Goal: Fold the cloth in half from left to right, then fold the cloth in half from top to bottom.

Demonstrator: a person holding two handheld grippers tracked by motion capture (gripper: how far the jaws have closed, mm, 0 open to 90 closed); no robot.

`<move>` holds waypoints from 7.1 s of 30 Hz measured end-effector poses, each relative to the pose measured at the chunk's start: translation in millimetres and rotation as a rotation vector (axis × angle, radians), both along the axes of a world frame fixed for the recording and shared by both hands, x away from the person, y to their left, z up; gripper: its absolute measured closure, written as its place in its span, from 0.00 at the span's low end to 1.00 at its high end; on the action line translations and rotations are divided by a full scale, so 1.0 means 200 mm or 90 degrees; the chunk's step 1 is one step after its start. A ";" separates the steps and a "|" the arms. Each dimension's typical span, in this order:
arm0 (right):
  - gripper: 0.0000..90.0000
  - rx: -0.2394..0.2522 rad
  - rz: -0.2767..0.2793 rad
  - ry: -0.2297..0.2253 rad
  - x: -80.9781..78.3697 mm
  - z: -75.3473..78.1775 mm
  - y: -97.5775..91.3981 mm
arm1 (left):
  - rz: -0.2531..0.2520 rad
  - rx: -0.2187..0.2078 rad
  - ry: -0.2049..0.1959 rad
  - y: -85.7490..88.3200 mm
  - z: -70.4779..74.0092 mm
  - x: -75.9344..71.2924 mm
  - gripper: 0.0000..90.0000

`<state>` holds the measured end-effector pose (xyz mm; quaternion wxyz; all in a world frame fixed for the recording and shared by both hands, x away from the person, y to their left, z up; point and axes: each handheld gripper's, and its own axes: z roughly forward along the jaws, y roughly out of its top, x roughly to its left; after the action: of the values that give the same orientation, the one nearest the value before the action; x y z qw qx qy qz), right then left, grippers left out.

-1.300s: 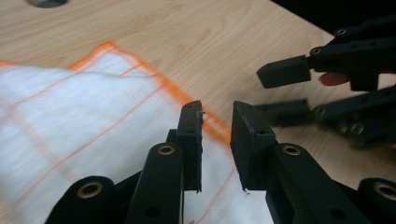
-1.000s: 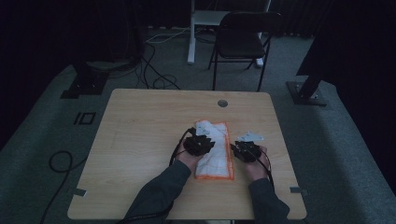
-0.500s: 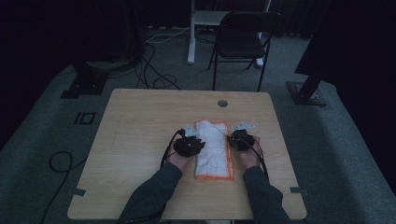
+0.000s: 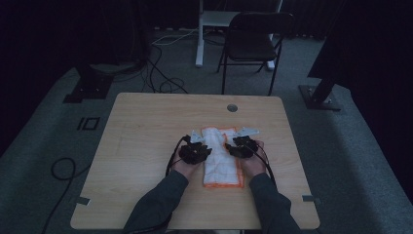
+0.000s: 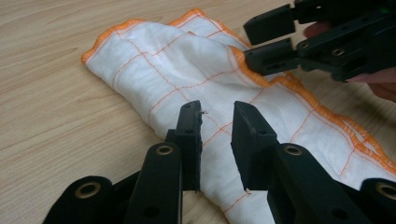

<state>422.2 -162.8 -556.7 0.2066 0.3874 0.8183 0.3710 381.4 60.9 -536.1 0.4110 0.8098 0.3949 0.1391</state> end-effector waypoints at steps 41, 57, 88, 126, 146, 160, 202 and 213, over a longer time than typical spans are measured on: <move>0.98 -0.096 -0.039 -0.073 0.20 0.08 -0.01 | 0.009 -0.006 0.008 0.03 -0.02 0.01 0.81; 0.77 -0.097 -0.160 -0.020 0.23 0.01 -0.17 | 0.009 -0.003 0.016 0.03 -0.03 0.01 0.81; 0.68 0.060 -0.169 0.039 0.28 0.00 -0.06 | -0.026 0.014 0.033 -0.05 -0.11 -0.05 0.81; 0.80 0.053 -0.174 0.028 0.17 0.00 -0.16 | -0.052 0.029 0.024 -0.07 -0.13 -0.11 0.80; 0.73 0.049 -0.131 0.005 0.01 0.01 -0.17 | -0.013 0.013 0.009 0.02 -0.09 -0.05 0.78; 0.70 0.055 -0.132 0.004 0.05 0.03 -0.17 | 0.028 0.012 -0.008 0.08 -0.06 0.08 0.75; 0.80 0.070 -0.204 0.061 0.31 -0.05 -0.14 | 0.131 0.008 0.027 -0.06 -0.13 0.43 0.70; 0.81 0.060 -0.208 0.079 0.35 -0.05 -0.12 | 0.143 0.030 0.045 -0.09 -0.15 0.47 0.73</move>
<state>491.6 -187.2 -566.5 0.1947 0.5464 0.7376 0.3457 476.2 42.5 -566.0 0.3595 0.7744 0.4938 0.1648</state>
